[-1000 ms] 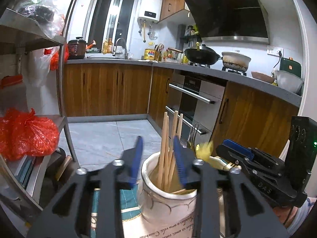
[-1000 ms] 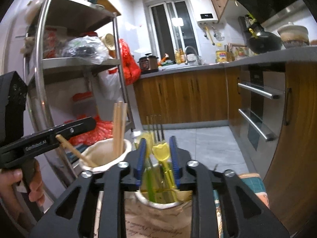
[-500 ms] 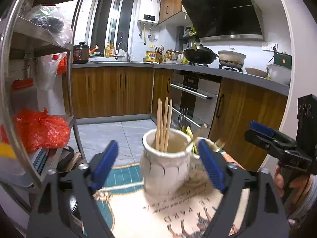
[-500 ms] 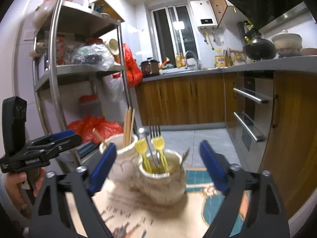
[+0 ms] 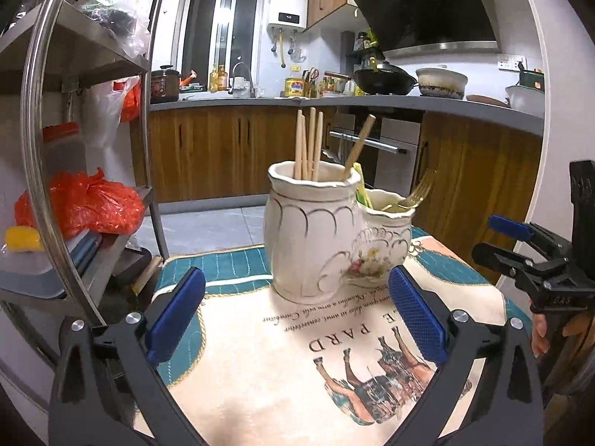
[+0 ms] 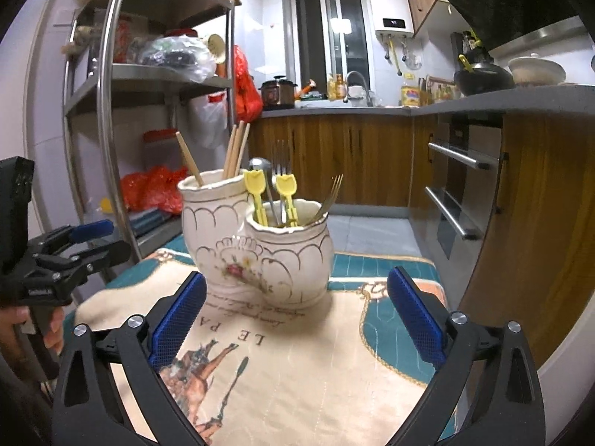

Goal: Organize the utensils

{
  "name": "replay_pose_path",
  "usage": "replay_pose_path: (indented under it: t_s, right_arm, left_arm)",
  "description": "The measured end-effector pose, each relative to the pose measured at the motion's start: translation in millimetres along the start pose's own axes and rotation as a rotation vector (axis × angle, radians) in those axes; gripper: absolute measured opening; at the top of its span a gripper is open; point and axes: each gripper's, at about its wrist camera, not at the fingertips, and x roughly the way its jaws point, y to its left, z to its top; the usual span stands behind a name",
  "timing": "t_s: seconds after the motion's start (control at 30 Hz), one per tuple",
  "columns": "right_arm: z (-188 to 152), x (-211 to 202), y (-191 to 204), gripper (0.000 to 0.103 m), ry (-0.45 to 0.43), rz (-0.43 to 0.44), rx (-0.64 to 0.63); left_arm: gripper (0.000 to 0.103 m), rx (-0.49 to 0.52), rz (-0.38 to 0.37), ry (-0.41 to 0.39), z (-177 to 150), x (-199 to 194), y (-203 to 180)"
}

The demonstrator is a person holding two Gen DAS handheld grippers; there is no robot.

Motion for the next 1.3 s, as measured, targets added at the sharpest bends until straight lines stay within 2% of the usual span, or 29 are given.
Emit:
replay_pose_path:
  t_s: [0.47, 0.93, 1.3]
  right_arm:
    - [0.2, -8.0, 1.8, 0.098, -0.049, -0.029, -0.019]
    - [0.5, -8.8, 0.5, 0.098, -0.050, -0.028, -0.019]
    - [0.2, -8.6, 0.3, 0.098, -0.051, -0.028, -0.020]
  left_arm:
    - [0.097, 0.014, 0.029, -0.011, 1.5, -2.2, -4.2]
    - [0.097, 0.038, 0.042, -0.049, 0.7, -9.6, -9.9]
    - [0.097, 0.042, 0.047, -0.043, 1.1, -8.1, -8.7]
